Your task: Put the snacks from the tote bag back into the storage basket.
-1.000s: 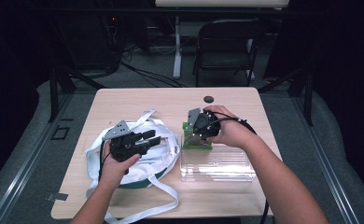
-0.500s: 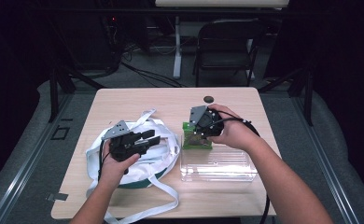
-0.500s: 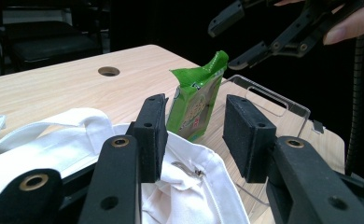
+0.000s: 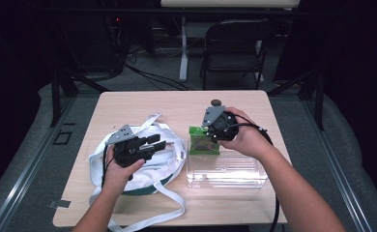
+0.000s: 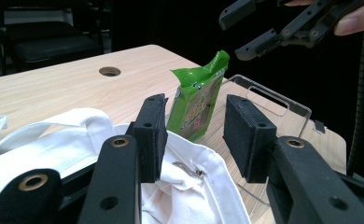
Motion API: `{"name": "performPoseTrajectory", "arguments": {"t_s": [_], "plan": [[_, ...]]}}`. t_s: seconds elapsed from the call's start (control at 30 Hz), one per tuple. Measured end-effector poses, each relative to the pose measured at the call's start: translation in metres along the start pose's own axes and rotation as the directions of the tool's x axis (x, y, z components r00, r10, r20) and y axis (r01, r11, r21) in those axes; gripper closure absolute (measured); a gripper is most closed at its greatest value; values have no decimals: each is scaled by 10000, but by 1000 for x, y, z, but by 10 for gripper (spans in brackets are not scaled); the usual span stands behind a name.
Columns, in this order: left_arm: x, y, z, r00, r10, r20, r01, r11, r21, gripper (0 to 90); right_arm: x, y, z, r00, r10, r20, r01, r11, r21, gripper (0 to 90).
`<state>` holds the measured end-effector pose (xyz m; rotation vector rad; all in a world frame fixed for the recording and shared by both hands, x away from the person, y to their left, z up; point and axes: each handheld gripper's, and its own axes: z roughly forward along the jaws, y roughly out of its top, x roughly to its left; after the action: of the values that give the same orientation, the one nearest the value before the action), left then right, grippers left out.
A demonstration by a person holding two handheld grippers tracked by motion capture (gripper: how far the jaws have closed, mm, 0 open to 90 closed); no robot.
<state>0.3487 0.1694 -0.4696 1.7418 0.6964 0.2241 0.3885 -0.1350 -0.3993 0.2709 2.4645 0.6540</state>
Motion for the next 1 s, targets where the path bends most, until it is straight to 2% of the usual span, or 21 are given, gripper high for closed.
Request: {"name": "performPoseTrajectory", "arguments": {"t_s": [0.07, 0.2, 0.27, 0.3, 0.57, 0.7, 0.8, 0.97, 1.0], "plan": [[0, 0, 0, 10000, 8, -5, -8, 10000, -4, 590, 0, -2, -3, 9988, 470, -103, -472, 9985, -273, 536], [0, 0, 0, 10000, 25, -22, -25, 10000, -8, 590, 0, -6, -7, 9960, 890, 18, -888, 9949, -475, 544], [0, 0, 0, 10000, 12, -24, -12, 10000, -16, 589, 0, -8, -11, 9933, 1155, 52, -1148, 9907, -736, 550], [0, 0, 0, 10000, 9, -28, -9, 10000, -25, 590, -1, -9, -14, 9893, 1458, -37, -1455, 9848, -950, 551], [-1, 0, -1, 10000, 31, -76, -31, 10000, -14, 586, 3, -17, -25, 9795, 2013, -94, -2008, 9708, -1310, 573], [-1, 1, -1, 9999, -37, -95, 37, 10000, -81, 584, 6, -21, -32, 9638, 2654, -266, -2662, 9514, -1545, 579], [-1, 1, -1, 9999, -21, -116, 21, 10000, -64, 580, 7, -25, -36, 9485, 3130, -481, -3165, 9327, -1730, 578], [-1, 1, -1, 9999, -41, -122, 40, 10000, -91, 575, 12, -29, -41, 9342, 3523, -564, -3563, 9126, -2006, 576], [0, 1, -1, 9999, -42, -126, 41, 9999, -93, 574, 13, -30, -42, 9333, 3550, -530, -3582, 9116, -2018, 576]]}}
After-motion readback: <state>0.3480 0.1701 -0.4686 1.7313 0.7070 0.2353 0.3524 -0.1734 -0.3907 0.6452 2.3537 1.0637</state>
